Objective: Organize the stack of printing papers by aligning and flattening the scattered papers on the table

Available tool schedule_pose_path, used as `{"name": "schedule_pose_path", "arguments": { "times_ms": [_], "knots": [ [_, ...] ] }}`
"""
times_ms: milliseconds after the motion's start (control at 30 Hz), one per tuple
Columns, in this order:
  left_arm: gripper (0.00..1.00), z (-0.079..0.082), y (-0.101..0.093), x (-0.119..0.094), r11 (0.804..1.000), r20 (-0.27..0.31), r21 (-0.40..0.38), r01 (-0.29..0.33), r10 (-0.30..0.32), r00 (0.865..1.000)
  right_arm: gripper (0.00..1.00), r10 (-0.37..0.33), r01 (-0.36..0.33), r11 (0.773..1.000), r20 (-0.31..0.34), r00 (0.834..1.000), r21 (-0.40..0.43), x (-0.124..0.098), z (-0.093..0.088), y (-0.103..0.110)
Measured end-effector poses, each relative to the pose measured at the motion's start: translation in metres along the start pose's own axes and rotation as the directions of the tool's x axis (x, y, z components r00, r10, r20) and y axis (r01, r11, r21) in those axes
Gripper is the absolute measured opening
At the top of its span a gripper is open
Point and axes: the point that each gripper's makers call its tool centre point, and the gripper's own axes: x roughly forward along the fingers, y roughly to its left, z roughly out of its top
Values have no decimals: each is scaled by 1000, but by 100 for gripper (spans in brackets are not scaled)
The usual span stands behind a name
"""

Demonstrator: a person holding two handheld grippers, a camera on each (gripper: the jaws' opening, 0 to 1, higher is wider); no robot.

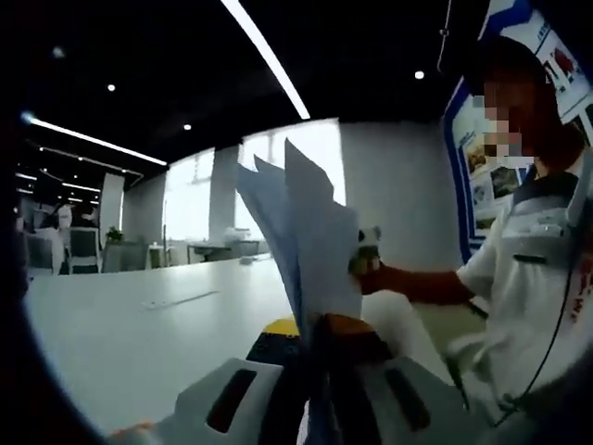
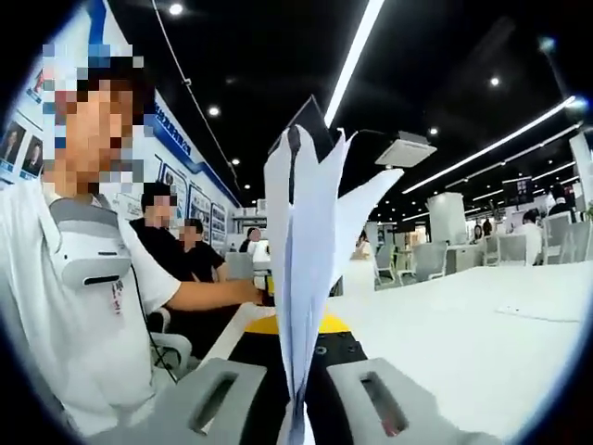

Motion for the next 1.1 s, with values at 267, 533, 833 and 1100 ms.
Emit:
{"name": "schedule_pose_path", "arguments": {
  "times_ms": [267,533,833,1100],
  "knots": [
    [11,25,-2,-2,1000,69,-20,-19,20,997,0,-5,5,999,8,1000,49,3,9,4],
    [6,16,0,-4,998,68,-53,-21,25,997,1,-13,11,997,29,999,82,7,5,6],
    [18,23,-13,-4,1000,70,10,14,-15,997,9,2,-2,1000,26,1000,4,-2,11,10],
    [6,23,-11,-4,1000,53,-26,2,-1,999,0,-2,2,999,5,1000,43,-2,13,11]
  ]
}}
